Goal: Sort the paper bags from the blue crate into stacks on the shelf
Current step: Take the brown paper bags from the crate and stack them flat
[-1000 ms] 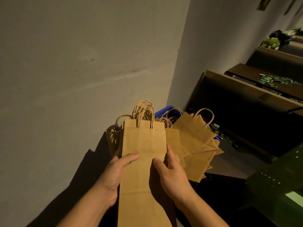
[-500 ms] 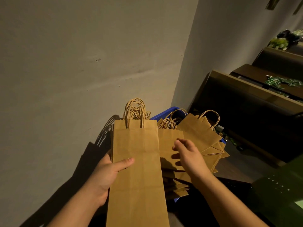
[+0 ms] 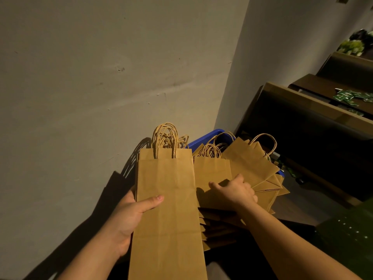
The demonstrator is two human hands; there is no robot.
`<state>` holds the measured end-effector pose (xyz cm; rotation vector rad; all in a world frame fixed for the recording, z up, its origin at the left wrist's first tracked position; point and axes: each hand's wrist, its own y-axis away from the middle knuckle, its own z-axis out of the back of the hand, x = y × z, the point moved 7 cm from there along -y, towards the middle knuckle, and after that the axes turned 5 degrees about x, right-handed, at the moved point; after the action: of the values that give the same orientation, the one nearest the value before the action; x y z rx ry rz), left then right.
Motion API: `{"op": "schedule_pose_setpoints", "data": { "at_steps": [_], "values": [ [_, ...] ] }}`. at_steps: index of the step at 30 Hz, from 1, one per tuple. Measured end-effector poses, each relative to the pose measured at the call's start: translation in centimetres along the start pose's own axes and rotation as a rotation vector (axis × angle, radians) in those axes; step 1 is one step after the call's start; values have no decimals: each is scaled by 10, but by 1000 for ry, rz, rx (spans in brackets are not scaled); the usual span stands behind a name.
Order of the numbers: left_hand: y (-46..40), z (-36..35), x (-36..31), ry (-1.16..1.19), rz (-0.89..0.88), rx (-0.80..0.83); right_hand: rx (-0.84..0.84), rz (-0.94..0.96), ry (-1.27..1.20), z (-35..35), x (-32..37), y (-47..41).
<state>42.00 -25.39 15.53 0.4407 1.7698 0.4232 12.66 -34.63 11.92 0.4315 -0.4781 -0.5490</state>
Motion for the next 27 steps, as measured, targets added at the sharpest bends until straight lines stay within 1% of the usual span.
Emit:
{"op": "schedule_pose_setpoints", "data": {
  "at_steps": [2, 4, 10, 13, 15, 20, 27],
  "values": [
    [0, 1, 1, 1, 3, -1, 18, -45, 92, -7, 2, -1],
    [0, 1, 1, -1, 7, -5, 35, -64, 128, -13, 4, -2],
    [0, 2, 0, -5, 8, -15, 76, -139, 85, -15, -1, -9],
    [0, 3, 1, 4, 6, -22, 113, -134, 74, -16, -2, -17],
    [1, 4, 1, 0, 7, -29, 128, -115, 18, -19, -2, -19],
    [0, 4, 2, 6, 6, -41, 64, -46, -222, -16, -8, -25],
    [0, 4, 3, 10, 2, -37, -26, 50, -382, 13, -13, -13]
  ]
}}
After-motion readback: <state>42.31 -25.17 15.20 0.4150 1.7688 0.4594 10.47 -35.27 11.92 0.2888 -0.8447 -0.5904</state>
